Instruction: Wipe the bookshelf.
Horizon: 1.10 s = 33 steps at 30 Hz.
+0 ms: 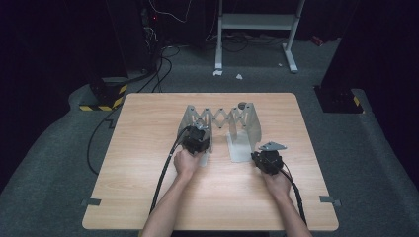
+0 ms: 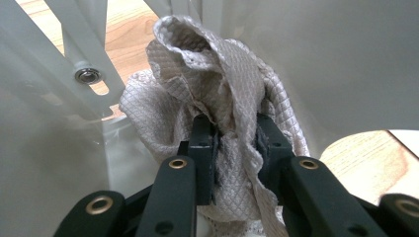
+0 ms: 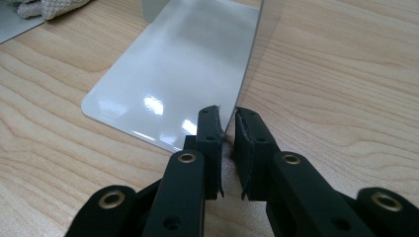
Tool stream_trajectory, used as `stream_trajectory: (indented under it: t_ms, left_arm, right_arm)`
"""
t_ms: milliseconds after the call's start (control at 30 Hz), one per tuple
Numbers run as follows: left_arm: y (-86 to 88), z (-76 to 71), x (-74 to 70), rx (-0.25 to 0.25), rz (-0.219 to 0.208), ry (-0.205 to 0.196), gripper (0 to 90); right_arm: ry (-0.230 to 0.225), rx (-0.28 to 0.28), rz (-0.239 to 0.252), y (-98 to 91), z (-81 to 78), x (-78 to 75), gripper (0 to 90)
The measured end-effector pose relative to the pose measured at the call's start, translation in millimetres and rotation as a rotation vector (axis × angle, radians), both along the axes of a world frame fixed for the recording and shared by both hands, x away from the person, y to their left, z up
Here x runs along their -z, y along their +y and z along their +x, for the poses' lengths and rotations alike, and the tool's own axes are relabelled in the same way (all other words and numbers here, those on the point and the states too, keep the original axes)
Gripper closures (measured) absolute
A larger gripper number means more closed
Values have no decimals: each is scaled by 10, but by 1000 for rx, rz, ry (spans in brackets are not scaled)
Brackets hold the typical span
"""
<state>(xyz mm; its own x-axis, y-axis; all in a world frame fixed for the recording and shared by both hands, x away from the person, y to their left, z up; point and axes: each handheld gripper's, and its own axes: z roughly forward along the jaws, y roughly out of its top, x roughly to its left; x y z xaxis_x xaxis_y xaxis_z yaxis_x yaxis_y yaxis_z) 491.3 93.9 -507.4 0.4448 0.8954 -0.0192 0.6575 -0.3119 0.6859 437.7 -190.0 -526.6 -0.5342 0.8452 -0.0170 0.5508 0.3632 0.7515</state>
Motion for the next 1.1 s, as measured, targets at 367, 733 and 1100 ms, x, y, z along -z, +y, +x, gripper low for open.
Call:
stream_trajectory:
  t_ms: [367, 733, 1100]
  left_arm:
    - [11, -6, -123, -15, -25, -14, 735]
    - [56, 1, -415, -29, -57, -77, 734]
    - [72, -10, -593, -51, -80, -106, 734]
  right_arm:
    - [3, -2, 4, -1, 1, 0, 812]
    - [3, -4, 4, -1, 0, 0, 812]
    - [5, -4, 5, 2, -2, 0, 811]
